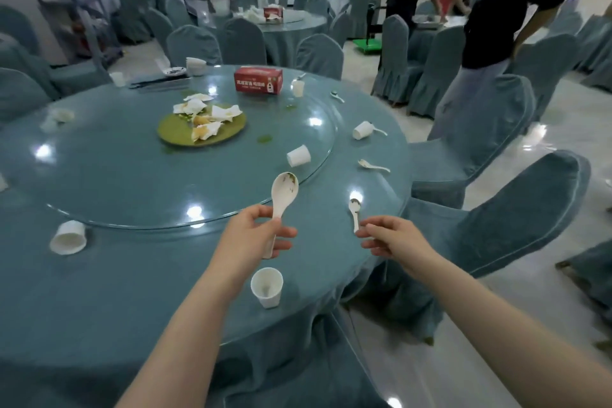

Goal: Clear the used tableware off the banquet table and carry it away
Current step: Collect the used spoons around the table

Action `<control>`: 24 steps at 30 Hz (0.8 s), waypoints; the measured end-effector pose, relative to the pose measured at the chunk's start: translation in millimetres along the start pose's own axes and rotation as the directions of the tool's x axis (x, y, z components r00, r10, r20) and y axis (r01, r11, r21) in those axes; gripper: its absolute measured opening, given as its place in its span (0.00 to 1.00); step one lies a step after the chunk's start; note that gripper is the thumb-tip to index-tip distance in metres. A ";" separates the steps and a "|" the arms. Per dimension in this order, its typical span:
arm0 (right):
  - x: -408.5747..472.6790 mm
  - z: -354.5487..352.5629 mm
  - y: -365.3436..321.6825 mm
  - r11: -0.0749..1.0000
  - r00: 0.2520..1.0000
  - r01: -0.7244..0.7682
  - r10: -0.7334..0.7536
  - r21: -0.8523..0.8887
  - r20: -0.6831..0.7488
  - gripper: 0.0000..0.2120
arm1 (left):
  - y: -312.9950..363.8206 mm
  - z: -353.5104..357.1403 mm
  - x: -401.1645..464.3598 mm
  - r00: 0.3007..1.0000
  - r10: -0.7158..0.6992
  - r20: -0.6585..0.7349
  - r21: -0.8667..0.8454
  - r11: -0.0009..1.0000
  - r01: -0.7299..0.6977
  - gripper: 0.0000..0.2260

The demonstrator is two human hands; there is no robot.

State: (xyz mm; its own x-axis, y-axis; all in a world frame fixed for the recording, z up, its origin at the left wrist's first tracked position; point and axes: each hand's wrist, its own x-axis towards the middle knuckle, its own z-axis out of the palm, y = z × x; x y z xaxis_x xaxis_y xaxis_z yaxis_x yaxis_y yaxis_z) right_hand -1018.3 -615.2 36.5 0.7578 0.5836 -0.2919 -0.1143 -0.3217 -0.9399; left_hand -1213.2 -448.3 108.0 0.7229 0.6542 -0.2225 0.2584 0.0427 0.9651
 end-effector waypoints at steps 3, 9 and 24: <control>-11.3 -8.6 15.3 1.000 0.998 -0.028 0.028 0.002 0.056 0.07 | -2.9 -7.9 -17.9 1.000 -0.009 -0.022 -0.016 1.000 0.008 0.05; -30.8 -17.8 30.5 0.990 0.998 -0.058 0.055 0.126 0.028 0.06 | -9.3 -10.8 -33.5 0.999 -0.014 -0.032 -0.044 0.999 0.012 0.07; 43.2 -177.3 72.5 0.996 0.993 -0.086 0.088 -0.034 0.081 0.07 | -10.7 164.1 15.5 0.979 -0.071 -0.190 -0.142 0.989 0.044 0.03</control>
State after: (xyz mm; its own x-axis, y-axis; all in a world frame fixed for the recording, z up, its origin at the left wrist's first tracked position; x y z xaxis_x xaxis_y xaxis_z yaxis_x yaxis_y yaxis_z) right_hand -879.9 -745.5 -12.9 0.6905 0.6110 -0.3872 -0.1573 -0.3957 -0.9048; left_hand -1099.6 -562.5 71.6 0.5673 0.7813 -0.2601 0.1965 0.1784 0.9642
